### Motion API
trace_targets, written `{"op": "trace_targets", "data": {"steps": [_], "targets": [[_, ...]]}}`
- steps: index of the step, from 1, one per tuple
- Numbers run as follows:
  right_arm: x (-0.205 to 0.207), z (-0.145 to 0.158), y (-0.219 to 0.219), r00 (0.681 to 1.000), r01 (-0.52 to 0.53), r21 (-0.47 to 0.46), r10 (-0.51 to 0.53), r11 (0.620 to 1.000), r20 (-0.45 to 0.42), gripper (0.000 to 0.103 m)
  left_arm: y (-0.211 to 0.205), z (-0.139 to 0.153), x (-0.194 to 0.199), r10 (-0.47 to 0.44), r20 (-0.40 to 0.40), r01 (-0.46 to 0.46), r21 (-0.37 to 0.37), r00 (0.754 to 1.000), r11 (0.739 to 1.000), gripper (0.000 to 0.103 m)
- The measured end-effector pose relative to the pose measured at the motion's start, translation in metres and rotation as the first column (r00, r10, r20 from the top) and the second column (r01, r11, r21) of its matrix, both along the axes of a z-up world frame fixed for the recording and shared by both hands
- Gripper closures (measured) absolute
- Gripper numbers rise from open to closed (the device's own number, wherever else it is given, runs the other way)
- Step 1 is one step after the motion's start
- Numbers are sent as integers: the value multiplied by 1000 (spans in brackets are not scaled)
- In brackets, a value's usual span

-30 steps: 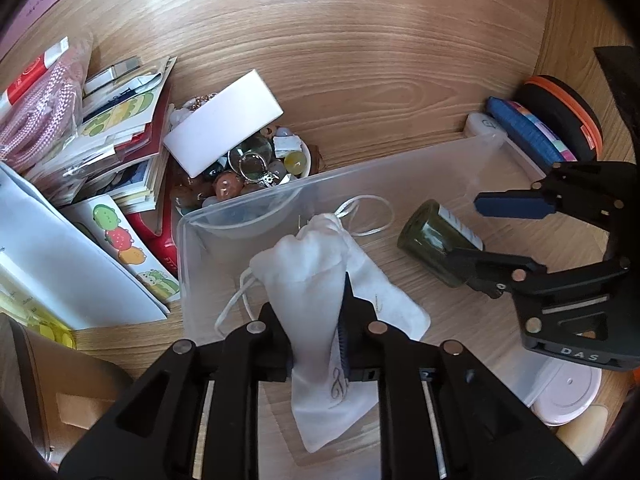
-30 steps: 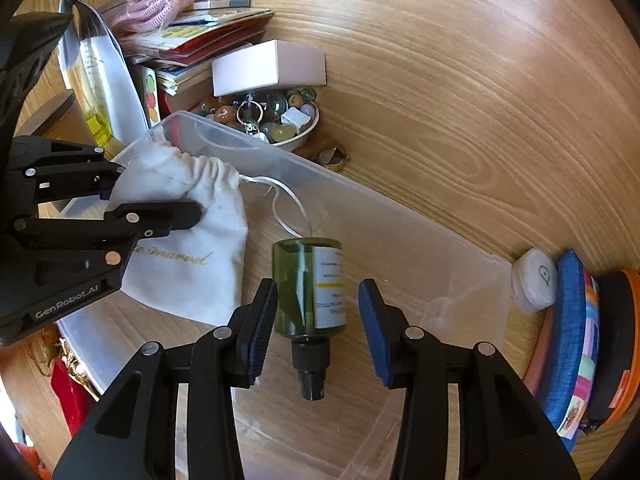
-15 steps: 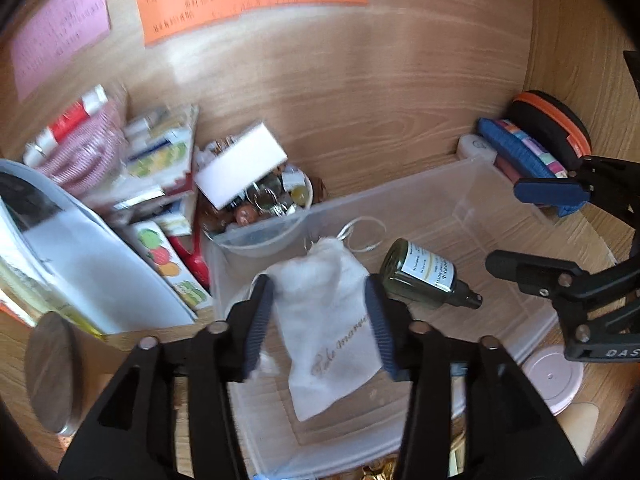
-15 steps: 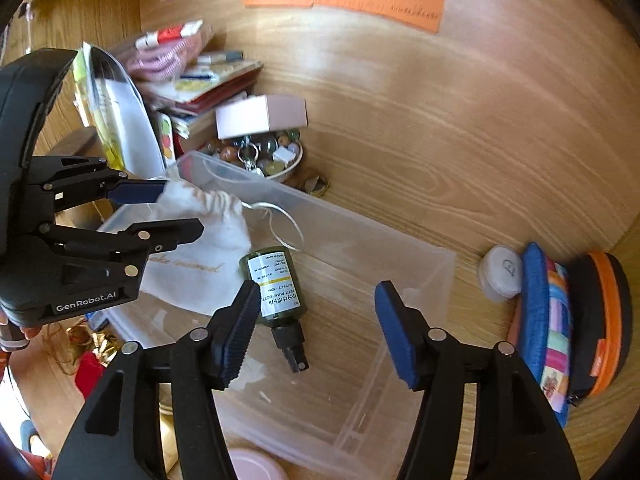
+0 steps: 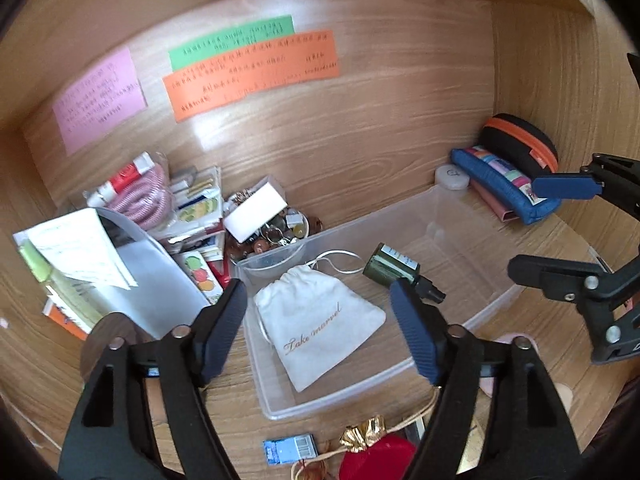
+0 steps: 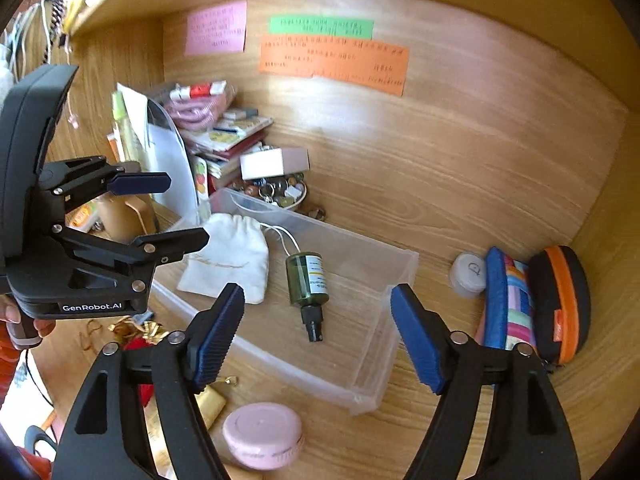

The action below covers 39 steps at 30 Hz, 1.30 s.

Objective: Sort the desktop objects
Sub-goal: 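Lower both items into the clear box and open both grippers, then move the right gripper to the pink compact while the left approaches the gold charm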

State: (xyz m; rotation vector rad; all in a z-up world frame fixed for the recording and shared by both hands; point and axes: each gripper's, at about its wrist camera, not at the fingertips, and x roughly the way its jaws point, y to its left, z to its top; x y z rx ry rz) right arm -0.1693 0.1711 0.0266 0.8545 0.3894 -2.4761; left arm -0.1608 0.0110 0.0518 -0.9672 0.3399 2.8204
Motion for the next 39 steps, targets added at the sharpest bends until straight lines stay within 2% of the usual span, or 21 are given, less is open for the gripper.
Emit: {"op": "trace_targets", "data": {"steps": [4,8,16,20,28,31,34,39], "targets": [[18,7,10,1000,6,-23,-7,1000,-30,25,-2,9,17,7,-34,-7,-3,999,1000,25],[37,10,17,999,16,-53,-18,998,-46,23,-8,18,37,40,-72,-40,-1,997,999,14],[66,9,35,998,28,-93,-33,995,-55,23,-27,24,74,81,-110,-79,26,991,997,8],[78,0,44,998,41,-115,-45,992,-37,22,-33,8,83,91,-67,-88,52,994,995,8],[82,-36,50,997,69,-123,-62,990,55,22,-37,-44,87,110,33,-110,12,993,994,8],[83,-48,52,994,76,-124,-66,989,83,22,-47,-66,88,141,84,-141,-5,987,990,8],[83,-59,54,992,83,-117,-71,990,105,22,-60,-85,89,171,138,-175,19,976,984,8],[77,-82,49,983,86,-110,-67,990,172,22,-66,-101,90,172,182,-182,42,968,982,9]]}}
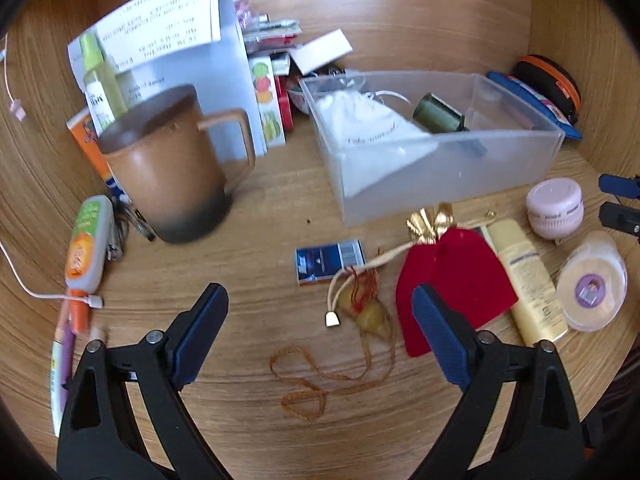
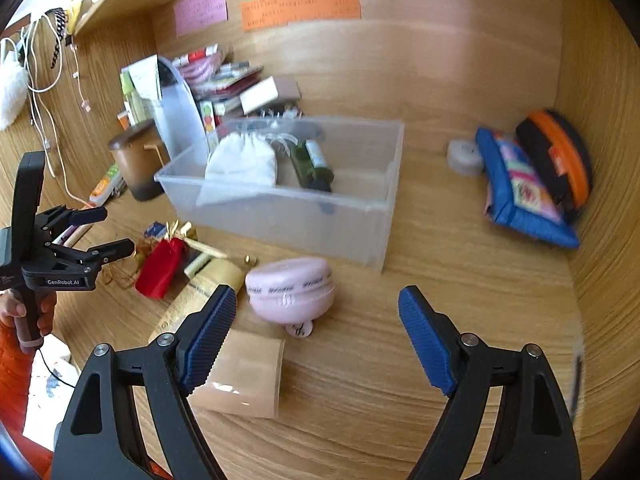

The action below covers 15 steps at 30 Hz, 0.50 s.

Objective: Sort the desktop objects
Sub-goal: 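Move the right gripper to the pink compact while the left approaches the gold charm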

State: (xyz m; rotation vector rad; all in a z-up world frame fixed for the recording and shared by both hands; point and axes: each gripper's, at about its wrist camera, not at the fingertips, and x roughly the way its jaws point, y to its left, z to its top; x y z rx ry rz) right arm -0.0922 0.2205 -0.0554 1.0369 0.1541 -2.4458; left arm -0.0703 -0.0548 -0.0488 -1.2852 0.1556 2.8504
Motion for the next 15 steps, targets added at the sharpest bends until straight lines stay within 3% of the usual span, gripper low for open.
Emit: {"op": "trace_targets", "data": {"steps": [3,5,8,10,15], "targets": [[-3,-11,-4,1000,-1,4,1,1000,30,22,5,-6,1,-15,12,15,-10,1000,1000,15],[-4,-17,-7,999,-4,5,3,1000,47,22,7,-11,0,-23,34,23,1,999,1000,29],[-9,-19,-6,998,3,-7,-2,1000,63,22,3,-14,-4,-25,49,23,33,998,999,41],[-11,-20,-6,998,9,-4,-8,1000,69,22,0,-13,-3,-16,41,15,46,999,999,46],[-15,-23,-7,997,8,4,-8,1000,77,22,3,-3,6,-33,7,32,64,999,997,47]]}}
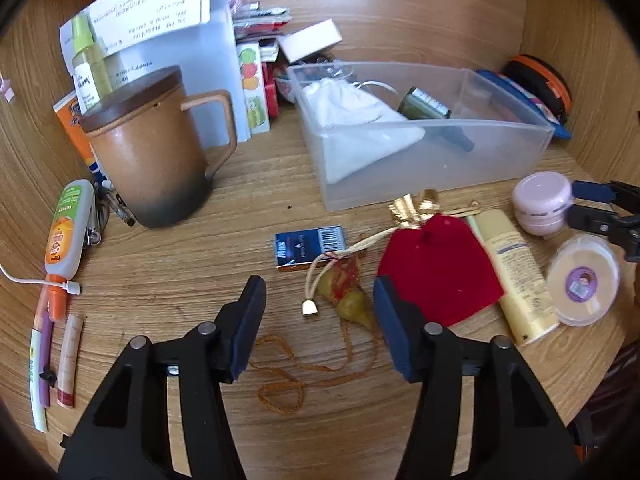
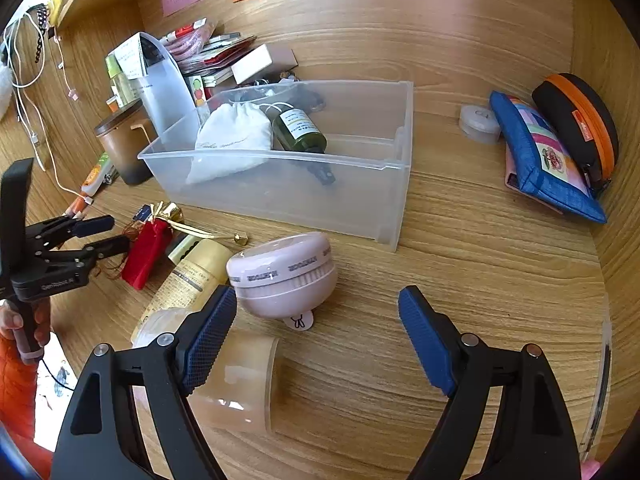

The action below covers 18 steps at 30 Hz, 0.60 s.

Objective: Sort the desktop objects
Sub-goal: 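Move the right gripper to the pink compact while the left approaches the gold charm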

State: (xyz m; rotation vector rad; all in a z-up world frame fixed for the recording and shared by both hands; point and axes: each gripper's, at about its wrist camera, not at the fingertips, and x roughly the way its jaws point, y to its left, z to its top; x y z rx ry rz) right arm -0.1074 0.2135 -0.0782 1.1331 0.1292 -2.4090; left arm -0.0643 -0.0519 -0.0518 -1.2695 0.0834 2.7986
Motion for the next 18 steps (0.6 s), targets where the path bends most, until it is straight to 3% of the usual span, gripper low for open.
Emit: {"op": "trace_targets", "data": {"steps": [4,6,8,11,18], "targets": [[-4,-3,-2,1000,-4,-5,4,1000,8,22,10,3,3,-53,-4,53,17,999,998,53],[-5,-4,-3,1000,-7,-12,8,1000,15,22,14,-2,-2,-83,35,82,39,996,996,69],[-7,-5,-4,1000,-12,-18,12,1000,24,22,15,-8,-8,-85,66,81,56,994,995,76],[-8,-6,-7,999,-19,-22,19,1000,30,22,9,-15,-13,-72,91,62,105,993,993,77],[-13,-8,-9,998,-40,-35,42,999,54,22,4,-17,-18,-30,95,21,100,995,995,77]]}}
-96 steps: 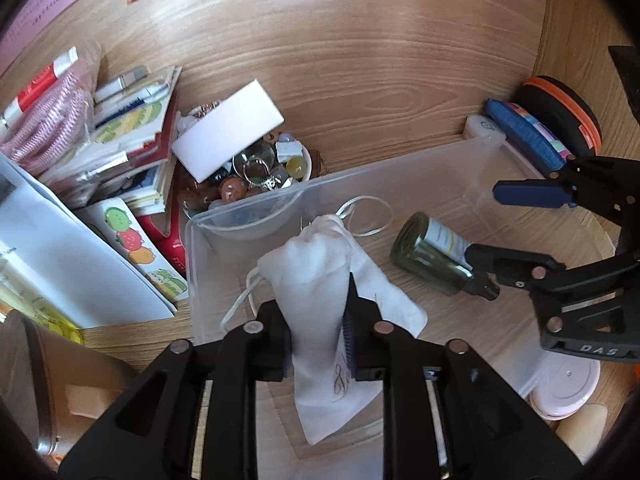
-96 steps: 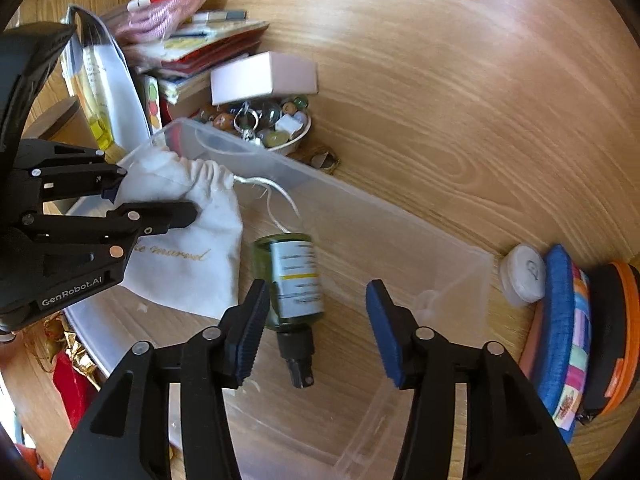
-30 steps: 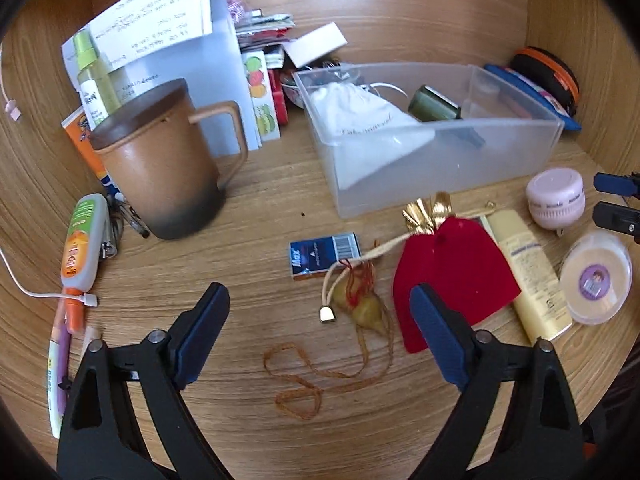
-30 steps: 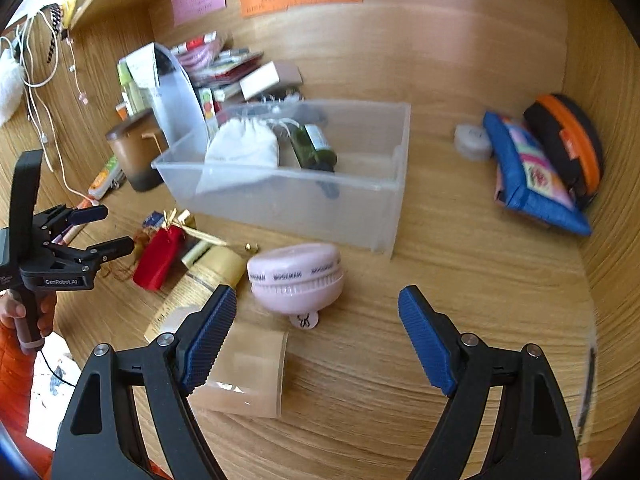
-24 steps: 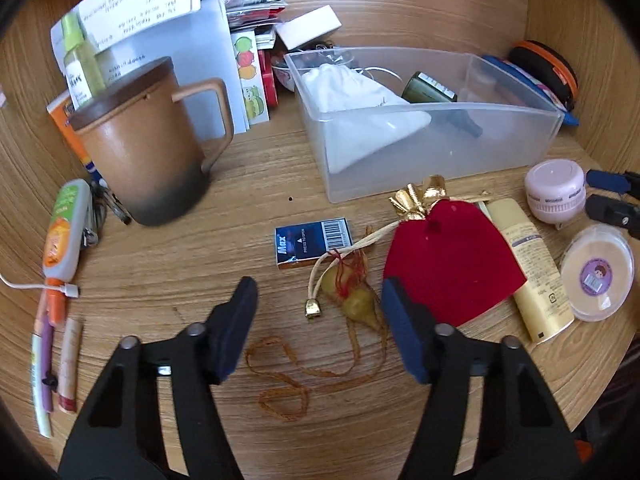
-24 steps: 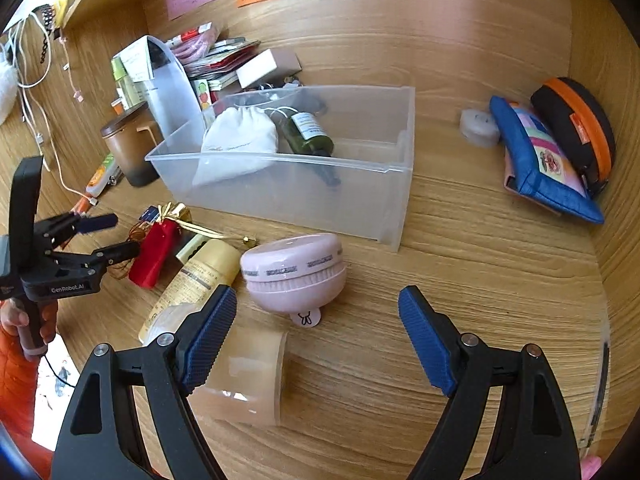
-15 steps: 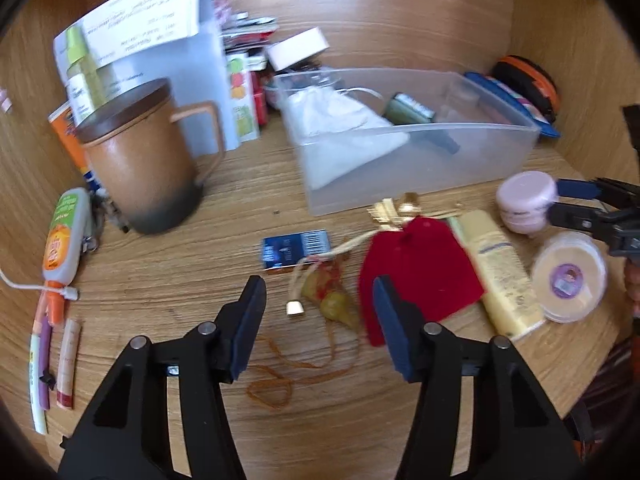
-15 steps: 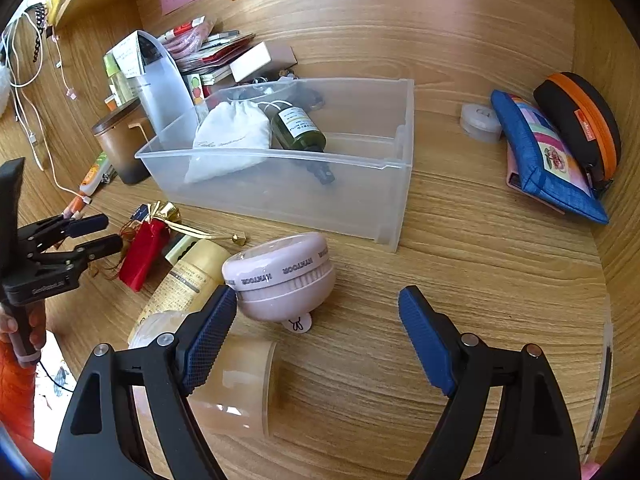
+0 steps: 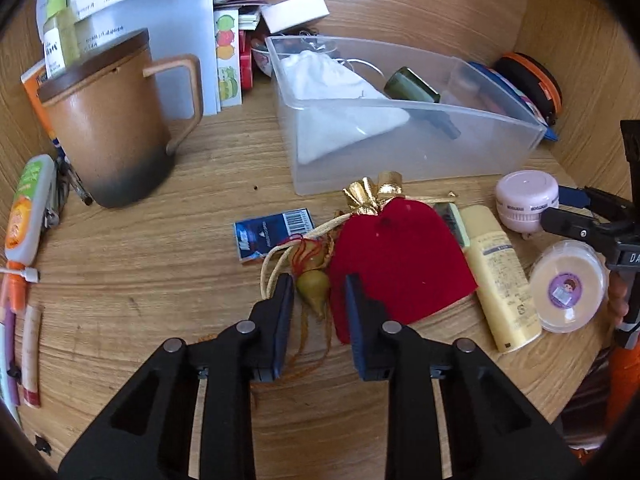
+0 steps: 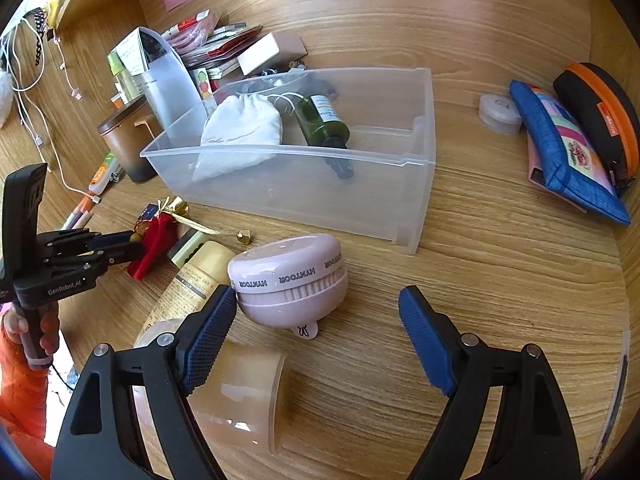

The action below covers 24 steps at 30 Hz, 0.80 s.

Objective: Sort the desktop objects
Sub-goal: 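Move the right gripper to the pink compact while the left approaches the gold charm, then grasp the pink compact with the right gripper while the left grasps the gold gourd charm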

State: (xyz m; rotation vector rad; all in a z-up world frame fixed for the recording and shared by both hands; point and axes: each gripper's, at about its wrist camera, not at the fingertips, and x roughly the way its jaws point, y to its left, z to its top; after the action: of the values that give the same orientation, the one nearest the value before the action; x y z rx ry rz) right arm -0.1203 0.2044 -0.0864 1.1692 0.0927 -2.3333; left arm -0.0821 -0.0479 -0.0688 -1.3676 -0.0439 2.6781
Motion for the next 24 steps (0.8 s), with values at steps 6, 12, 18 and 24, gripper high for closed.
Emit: {"op": "trace_targets", "data": {"steps": [6,12,18,24], "targets": [[-11,-5,-5,999,-20,-13,21,1000,33,22,3,1,-11,-5,-7,4,-37,1000,999,77],[-19,-9,-11,999,-26,-20,26,999,39,22,6,-1,-19,-14,-15,13,-45,1000,999,77],[-20,-8,-18,999,-40,-42,41,998,28,43,6,-1,-20,-3,-28,1,-50,1000,999,80],[-14,0,-20,999,-36,-22,36,999,-25,43,4,13,-11,3,-70,-6,-54,998,999,85]]}}
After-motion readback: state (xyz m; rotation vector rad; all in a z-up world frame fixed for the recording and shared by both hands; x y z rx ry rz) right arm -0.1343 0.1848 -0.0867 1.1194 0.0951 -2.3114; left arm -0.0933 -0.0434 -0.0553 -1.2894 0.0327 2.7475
